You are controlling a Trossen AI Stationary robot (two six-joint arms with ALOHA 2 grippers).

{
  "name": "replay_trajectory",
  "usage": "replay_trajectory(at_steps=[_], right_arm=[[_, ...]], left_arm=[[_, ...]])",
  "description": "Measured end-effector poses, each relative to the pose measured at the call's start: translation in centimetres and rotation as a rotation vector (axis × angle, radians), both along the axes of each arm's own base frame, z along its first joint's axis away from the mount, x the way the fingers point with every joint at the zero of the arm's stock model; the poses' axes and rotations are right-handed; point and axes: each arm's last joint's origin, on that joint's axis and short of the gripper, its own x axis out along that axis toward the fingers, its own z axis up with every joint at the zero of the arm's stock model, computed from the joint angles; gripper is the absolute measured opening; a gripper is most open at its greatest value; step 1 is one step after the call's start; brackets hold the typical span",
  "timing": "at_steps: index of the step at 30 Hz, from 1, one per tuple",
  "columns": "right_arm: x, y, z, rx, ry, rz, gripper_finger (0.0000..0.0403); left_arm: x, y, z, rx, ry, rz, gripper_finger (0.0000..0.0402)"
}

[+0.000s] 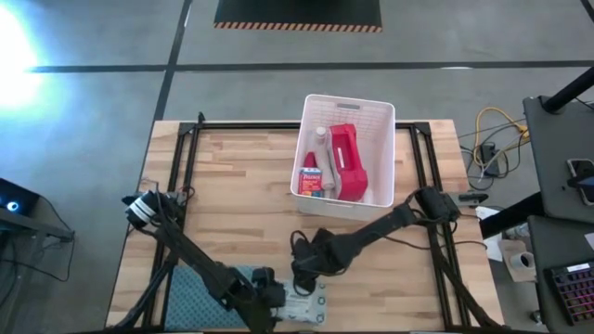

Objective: Pick & place medical supplies in basket/bin
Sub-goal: Put the light blue mailer bag into the white bin

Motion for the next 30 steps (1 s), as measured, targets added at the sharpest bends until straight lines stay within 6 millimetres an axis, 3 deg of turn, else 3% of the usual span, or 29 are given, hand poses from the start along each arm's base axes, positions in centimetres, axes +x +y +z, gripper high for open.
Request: replay_trajectory(at_steps=[7, 15, 19, 24, 27, 30], right_arm=[[-1.1, -1.1, 1.6, -0.086, 0.059, 0.001, 0.0228], [-1.8, -1.1, 4.9, -0.037, -0.028, -0.055, 0.0226], [-1.9, -1.2, 5.4, -0.027, -0.039, -0.062, 0.0226], [-1.7, -0.8, 5.5, 0.060, -0.047, -0.041, 0.0226], [-1.5, 0.9, 6.2, 0.109, -0.139, -0.015, 0.0225], [-1.8, 3.0, 7.4, 0.189, -0.231, -0.009, 0.0221]], left_arm=[[-0.4, 0.8, -0.6, 0.195, 0.001, 0.029, 0.0281], [0.0, 4.8, -1.1, 0.502, 0.084, 0.123, 0.0281], [-0.4, 6.3, 1.4, 0.577, 0.033, 0.158, 0.0281], [-3.2, 8.4, 5.3, 0.557, 0.041, 0.317, 0.0281], [-5.0, 10.5, 6.6, 0.552, 0.023, 0.441, 0.0281], [-6.0, 13.1, 6.4, 0.508, -0.004, 0.511, 0.0281]])
